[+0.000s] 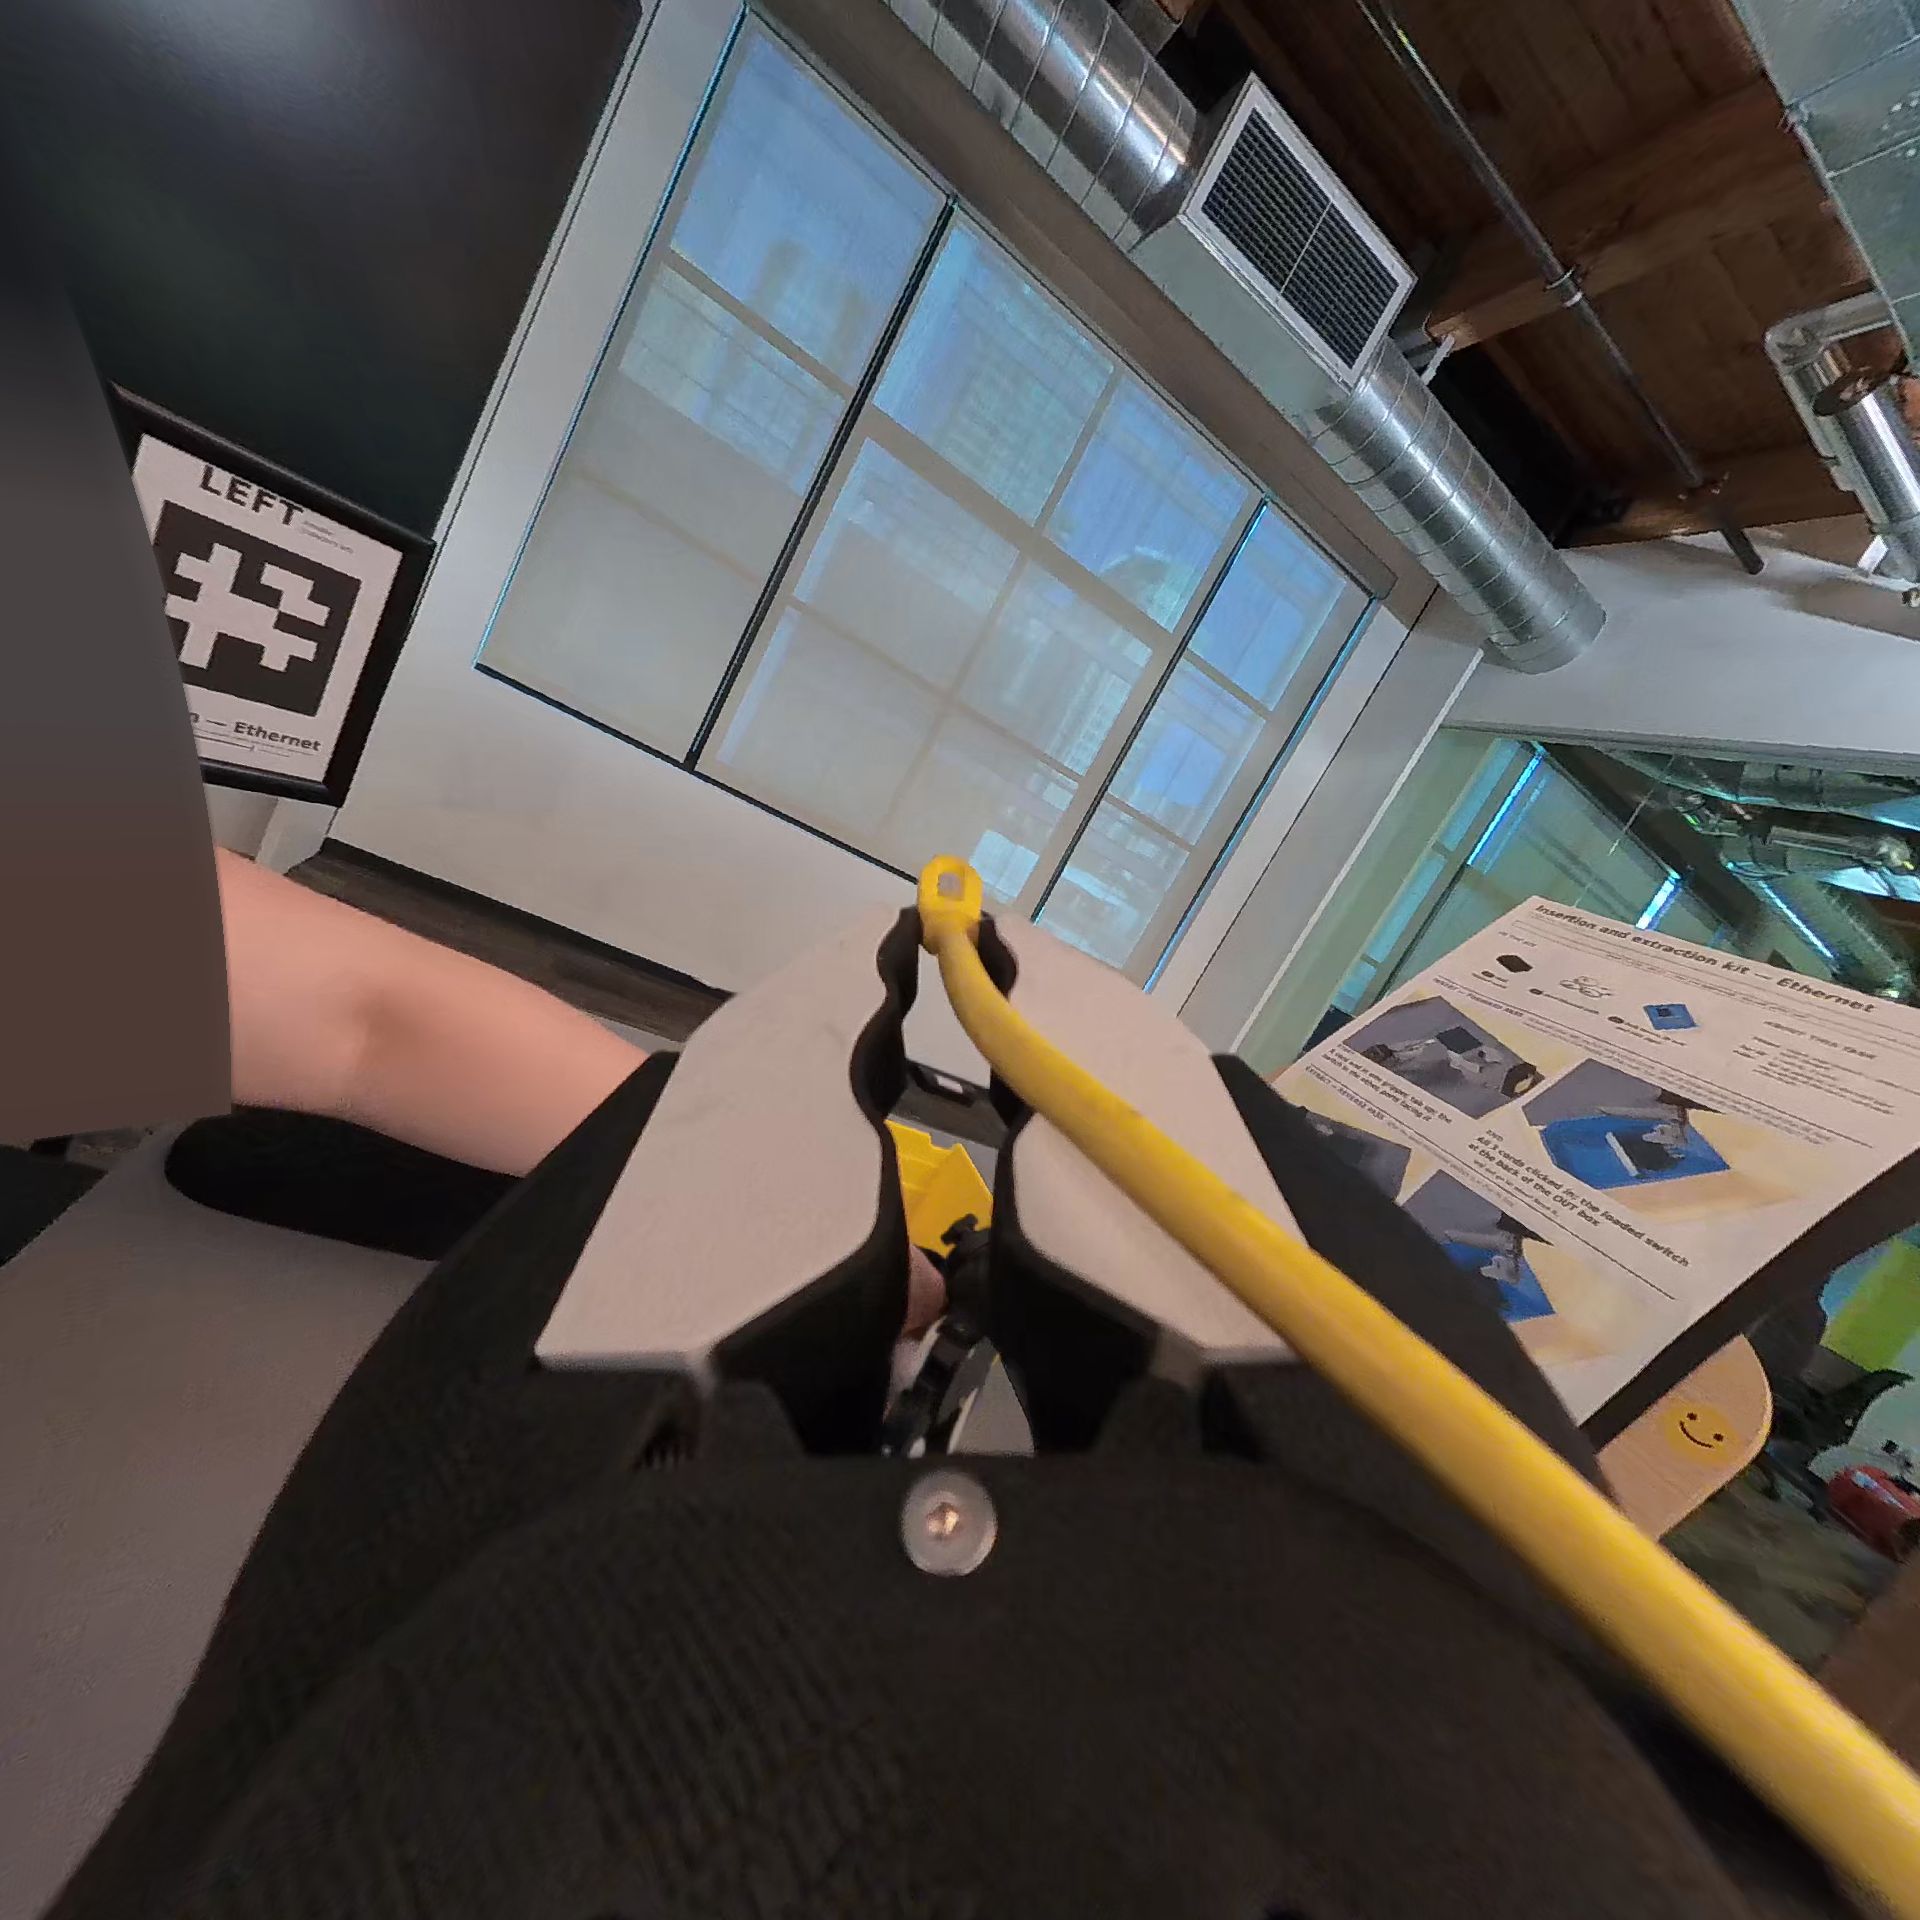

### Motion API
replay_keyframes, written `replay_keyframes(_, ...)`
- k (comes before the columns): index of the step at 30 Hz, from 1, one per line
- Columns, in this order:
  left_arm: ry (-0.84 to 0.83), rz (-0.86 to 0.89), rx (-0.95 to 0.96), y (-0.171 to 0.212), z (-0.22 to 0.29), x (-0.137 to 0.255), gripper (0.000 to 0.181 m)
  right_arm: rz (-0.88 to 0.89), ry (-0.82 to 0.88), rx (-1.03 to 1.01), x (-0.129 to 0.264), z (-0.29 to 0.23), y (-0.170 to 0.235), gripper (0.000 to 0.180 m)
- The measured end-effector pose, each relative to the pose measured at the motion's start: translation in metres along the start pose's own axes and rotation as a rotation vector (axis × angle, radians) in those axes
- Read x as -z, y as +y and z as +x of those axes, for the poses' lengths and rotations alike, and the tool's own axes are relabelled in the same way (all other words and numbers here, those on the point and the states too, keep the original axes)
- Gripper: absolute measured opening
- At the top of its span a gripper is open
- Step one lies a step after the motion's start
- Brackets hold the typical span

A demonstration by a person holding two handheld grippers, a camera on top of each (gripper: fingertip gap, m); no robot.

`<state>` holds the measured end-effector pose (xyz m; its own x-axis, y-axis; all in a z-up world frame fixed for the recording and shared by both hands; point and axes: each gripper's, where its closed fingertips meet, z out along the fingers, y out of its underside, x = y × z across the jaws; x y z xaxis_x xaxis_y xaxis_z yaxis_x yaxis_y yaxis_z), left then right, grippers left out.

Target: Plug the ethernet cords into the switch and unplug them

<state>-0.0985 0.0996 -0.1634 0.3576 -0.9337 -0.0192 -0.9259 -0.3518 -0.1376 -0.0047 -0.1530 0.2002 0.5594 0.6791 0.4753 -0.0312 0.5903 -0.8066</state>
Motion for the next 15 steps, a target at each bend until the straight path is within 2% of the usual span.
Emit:
replay_keyframes(1, -0.007, 0.008, 0.01, 0.003, 0.003, 0.001, 0.065, 0.005, -0.003, -0.001, 0.0, -0.001, -0.001, 0.011)
replay_keyframes(6, -0.045, 0.068, 0.069, 0.006, 0.008, 0.004, 0.065, 0.0, -0.016, 0.004, -0.002, -0.004, -0.001, 0.011)
replay_keyframes(9, -0.092, 0.067, 0.124, 0.004, 0.002, 0.004, 0.073, -0.017, -0.021, 0.009, -0.004, -0.006, 0.002, 0.011)
replay_keyframes(14, -0.057, 0.121, 0.294, -0.004, 0.0, -0.002, 0.085, -0.049, -0.017, 0.007, -0.005, -0.003, 0.01, 0.011)
replay_keyframes(15, -0.064, 0.146, 0.308, -0.007, -0.002, -0.001, 0.076, -0.054, -0.013, 0.008, -0.006, -0.002, 0.011, 0.011)
